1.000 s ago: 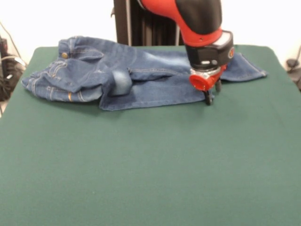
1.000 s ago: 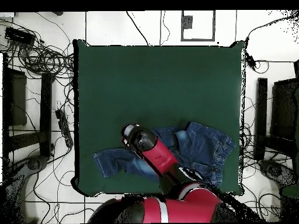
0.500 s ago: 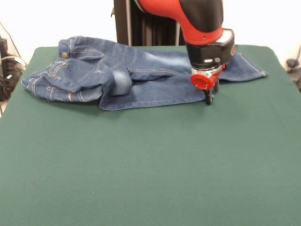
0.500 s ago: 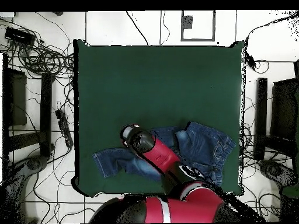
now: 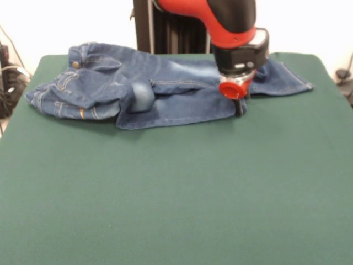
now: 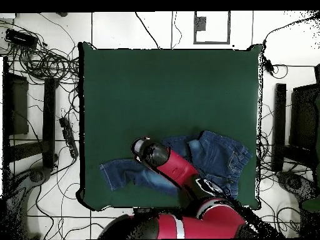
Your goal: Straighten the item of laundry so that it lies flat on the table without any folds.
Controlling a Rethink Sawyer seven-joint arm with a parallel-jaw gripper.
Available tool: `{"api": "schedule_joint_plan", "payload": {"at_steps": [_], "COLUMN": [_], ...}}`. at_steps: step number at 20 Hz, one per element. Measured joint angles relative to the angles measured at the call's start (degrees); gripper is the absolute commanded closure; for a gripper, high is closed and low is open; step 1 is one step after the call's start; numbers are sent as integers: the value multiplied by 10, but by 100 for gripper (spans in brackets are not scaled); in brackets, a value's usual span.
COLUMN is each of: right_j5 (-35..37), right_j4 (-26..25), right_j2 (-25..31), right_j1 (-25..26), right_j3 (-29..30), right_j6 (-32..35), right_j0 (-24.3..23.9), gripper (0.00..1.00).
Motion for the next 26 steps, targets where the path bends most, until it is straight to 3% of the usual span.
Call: {"api": "schedule_joint_plan", "payload": {"at_steps": [10, 14, 20, 26], "right_j5": [187, 221, 207, 93], "right_j4": [-54, -55, -60, -67], "right_j2": [-55, -68, -96, -129], "right_j1": [-70, -100, -104, -41], "right_j3": [5, 6, -4, -32], "right_j6": [0, 0, 0, 0], "right_j0": [-24, -27, -23, 0], "gripper": [0, 0, 0, 0]}}
